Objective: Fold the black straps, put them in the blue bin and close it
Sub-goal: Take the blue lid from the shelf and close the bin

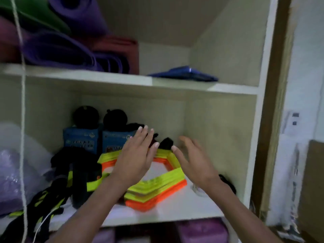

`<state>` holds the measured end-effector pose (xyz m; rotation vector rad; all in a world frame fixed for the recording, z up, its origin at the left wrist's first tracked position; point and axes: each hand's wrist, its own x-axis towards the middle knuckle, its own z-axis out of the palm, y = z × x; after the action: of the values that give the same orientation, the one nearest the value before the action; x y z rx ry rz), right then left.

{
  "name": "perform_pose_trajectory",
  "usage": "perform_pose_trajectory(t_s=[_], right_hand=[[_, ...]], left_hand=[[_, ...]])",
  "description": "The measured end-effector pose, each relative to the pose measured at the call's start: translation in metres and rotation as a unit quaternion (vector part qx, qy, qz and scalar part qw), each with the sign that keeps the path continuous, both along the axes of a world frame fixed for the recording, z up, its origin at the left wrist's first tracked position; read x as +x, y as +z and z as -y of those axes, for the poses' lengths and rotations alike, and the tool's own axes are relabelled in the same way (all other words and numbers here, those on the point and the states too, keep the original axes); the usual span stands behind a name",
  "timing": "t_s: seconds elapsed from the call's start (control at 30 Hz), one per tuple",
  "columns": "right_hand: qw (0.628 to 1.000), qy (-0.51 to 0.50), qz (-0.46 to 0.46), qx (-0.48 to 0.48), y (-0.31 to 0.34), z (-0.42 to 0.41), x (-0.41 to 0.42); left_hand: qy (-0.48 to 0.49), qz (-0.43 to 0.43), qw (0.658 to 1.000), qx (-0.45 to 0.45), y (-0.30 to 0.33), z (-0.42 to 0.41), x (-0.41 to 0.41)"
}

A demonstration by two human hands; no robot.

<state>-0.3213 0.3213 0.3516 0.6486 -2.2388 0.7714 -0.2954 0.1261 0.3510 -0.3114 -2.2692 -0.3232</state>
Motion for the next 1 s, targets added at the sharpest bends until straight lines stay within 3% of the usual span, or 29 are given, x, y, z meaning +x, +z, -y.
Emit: perform_pose_trajectory(t_s=[0.17,0.37,0.53,0.73,0.87,1.0], right_hand=[[0.997,-0.042,-0.063,0.000,0.097,-0.028,0.009],[0.988,-0.075,-0.130,-0.019,0.152,-0.031,0.012],[0.981,-0.099,-0.169,-0.002,0.188,-0.019,-0.007],[0.997,0.021,-0.018,0.070,0.225,-0.015,-0.044],[1.000,-0.010,0.002,0.025,0.242,-0.040,-0.059],[0.991,-0.095,0.038,0.081,0.242,-0.054,-0.086]], left_hand=[[-0.013,-0.103,0.995,-0.007,0.109,-0.008,-0.004],[-0.010,-0.164,0.986,-0.021,0.175,-0.017,-0.018],[0.006,-0.090,0.996,-0.023,0.217,-0.014,-0.042],[0.022,0.091,0.995,0.040,0.259,-0.022,-0.067],[0.025,0.084,0.996,0.006,0.271,-0.021,-0.097],[0.062,0.076,0.993,-0.062,0.265,-0.042,-0.116]])
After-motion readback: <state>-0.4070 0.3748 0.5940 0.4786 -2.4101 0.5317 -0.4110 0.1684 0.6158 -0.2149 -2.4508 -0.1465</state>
